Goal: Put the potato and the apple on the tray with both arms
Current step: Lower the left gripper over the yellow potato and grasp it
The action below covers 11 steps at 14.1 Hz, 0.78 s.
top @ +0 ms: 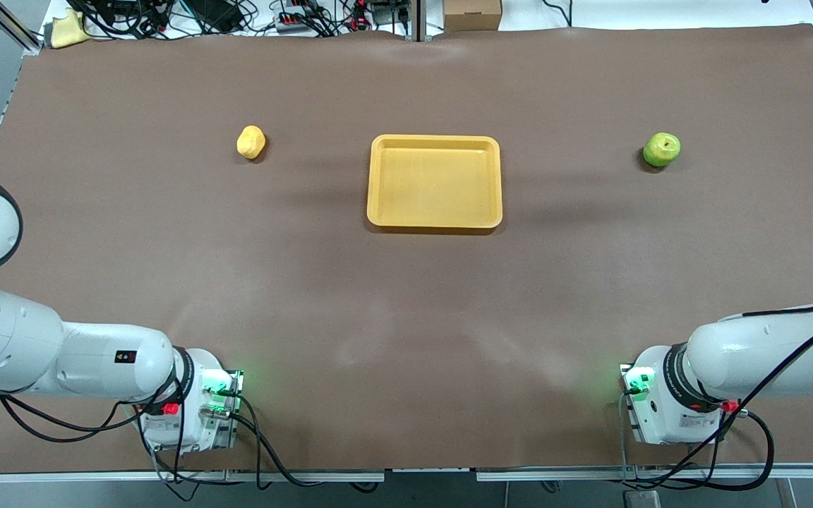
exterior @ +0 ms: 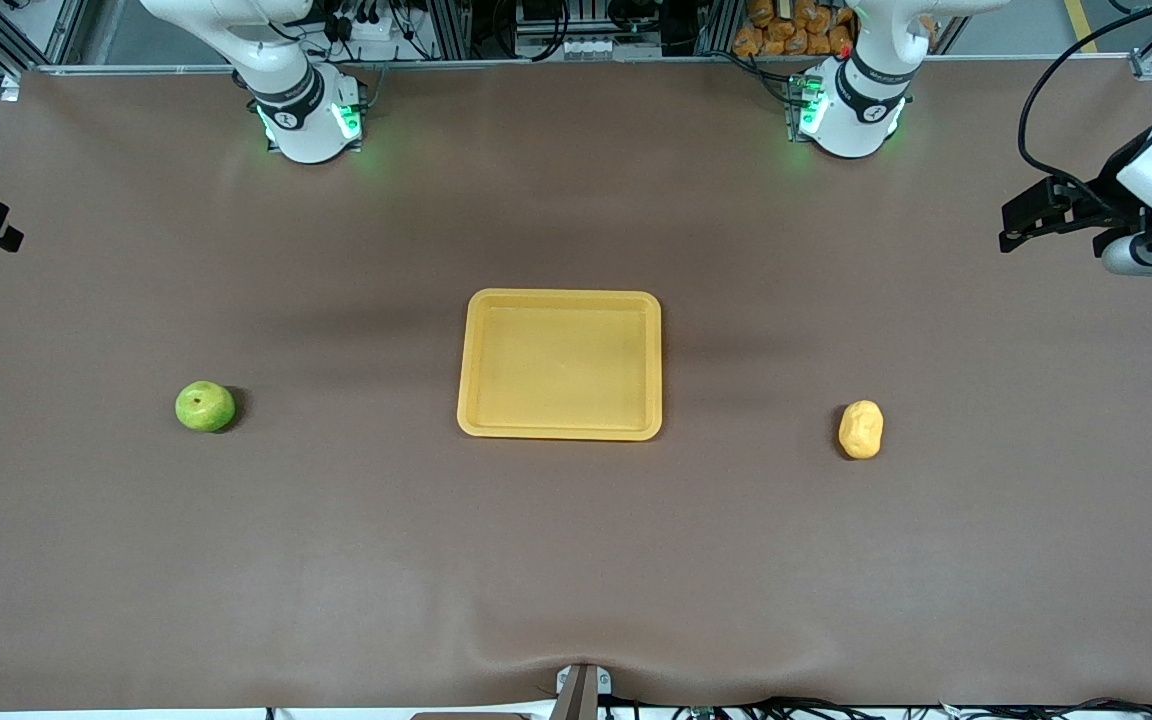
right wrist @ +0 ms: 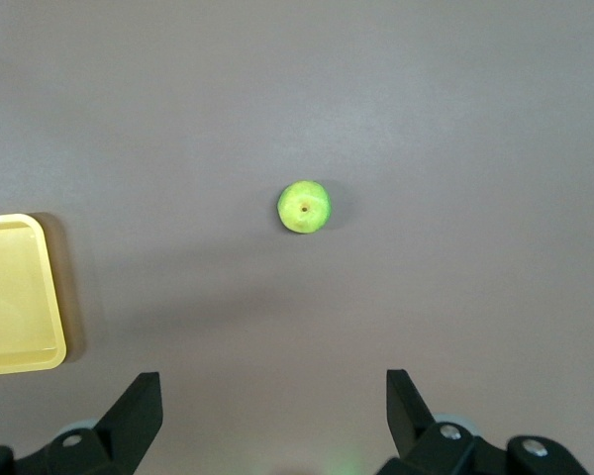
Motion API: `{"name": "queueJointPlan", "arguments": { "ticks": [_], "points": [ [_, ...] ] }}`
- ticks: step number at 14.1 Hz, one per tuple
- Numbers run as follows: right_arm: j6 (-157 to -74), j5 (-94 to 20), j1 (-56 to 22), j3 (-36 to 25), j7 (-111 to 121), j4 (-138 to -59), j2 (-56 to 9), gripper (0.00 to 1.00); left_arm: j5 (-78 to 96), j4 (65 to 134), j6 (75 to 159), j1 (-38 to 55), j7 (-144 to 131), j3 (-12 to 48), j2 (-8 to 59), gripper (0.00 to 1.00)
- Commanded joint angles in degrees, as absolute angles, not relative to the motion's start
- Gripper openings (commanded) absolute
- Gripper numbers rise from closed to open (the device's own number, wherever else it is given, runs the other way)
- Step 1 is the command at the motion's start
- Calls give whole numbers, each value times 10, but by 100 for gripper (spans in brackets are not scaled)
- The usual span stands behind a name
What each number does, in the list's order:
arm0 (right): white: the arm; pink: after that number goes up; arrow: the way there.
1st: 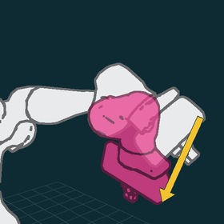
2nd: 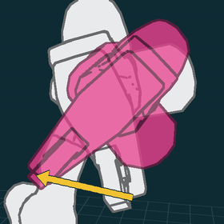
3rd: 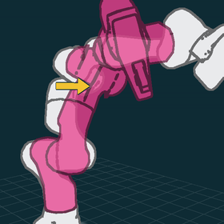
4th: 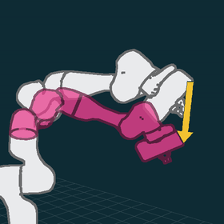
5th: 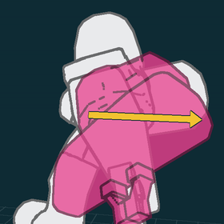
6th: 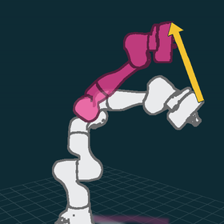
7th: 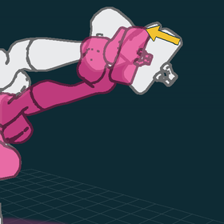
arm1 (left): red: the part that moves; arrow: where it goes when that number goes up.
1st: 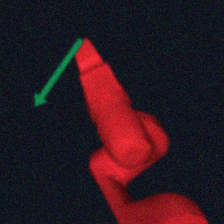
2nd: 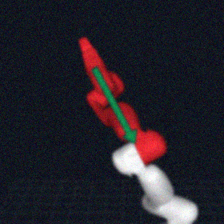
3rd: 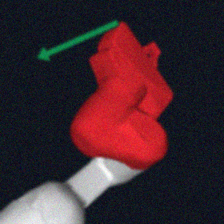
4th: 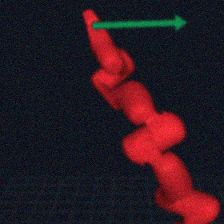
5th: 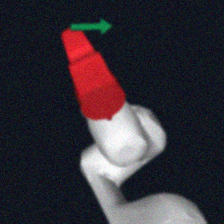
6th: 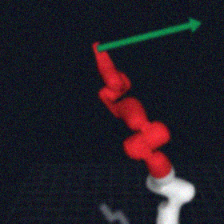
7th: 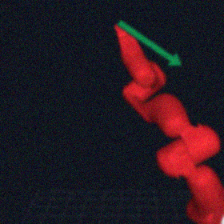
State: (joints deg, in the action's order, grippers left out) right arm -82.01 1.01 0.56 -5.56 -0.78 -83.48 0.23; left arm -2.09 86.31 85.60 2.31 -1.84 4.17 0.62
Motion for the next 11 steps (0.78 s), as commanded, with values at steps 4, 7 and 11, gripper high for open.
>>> {"name": "queueJointPlan", "arguments": {
  "ticks": [4, 7, 11],
  "points": [
    [-811, 13, 12, -52, -13, -824, -4, 100, -31, 867, 853, 23, -21, 45, 18, 100],
    [-810, 13, 13, -52, -13, -824, -5, 100, -23, 867, 827, 18, -17, 44, 36, 100],
    [-810, 13, 12, -51, -12, -823, -6, 100, -28, 864, 827, 17, -28, 41, 69, 100]
  ]
}}
